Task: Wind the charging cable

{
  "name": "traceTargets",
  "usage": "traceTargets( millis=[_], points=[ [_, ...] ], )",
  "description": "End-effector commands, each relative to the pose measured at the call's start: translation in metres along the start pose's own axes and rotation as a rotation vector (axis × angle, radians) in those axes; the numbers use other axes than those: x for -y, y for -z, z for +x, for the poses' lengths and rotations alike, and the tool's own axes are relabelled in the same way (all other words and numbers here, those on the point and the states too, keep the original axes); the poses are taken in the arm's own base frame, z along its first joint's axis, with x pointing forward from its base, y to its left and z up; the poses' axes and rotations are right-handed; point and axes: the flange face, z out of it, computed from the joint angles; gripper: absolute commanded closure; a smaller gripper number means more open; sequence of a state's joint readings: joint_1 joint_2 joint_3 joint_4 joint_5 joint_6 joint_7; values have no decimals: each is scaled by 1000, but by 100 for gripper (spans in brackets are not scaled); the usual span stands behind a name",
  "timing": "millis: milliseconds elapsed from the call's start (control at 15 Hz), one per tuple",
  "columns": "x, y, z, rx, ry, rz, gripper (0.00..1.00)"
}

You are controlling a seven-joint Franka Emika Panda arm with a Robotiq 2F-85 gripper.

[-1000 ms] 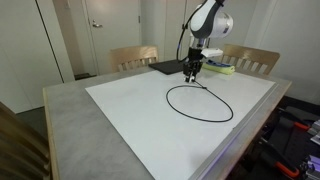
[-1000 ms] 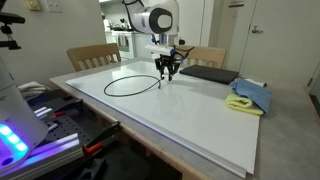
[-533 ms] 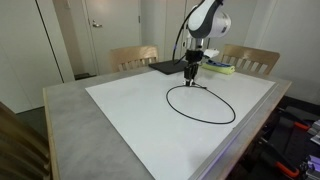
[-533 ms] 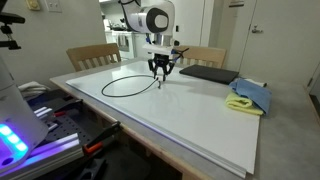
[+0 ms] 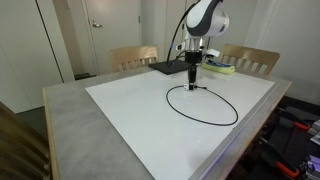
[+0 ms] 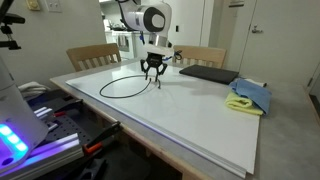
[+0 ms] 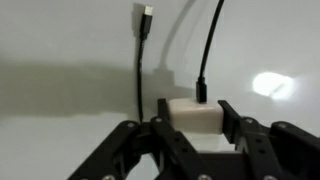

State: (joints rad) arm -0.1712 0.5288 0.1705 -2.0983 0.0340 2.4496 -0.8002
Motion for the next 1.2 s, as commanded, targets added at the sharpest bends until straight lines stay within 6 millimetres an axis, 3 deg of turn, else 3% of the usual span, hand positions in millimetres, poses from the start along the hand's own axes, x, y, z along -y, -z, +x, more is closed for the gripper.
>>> traceTargets(
  millis=[0, 200, 267, 933, 1133],
  points=[
    [4, -1, 3, 1, 53, 14, 48],
    [10, -2, 6, -1, 113, 32, 48],
    [10, -2, 6, -1, 116, 33, 73],
    [34, -5, 20, 76, 674, 63, 73],
    [42, -6, 26, 113, 819, -3, 73]
  ],
)
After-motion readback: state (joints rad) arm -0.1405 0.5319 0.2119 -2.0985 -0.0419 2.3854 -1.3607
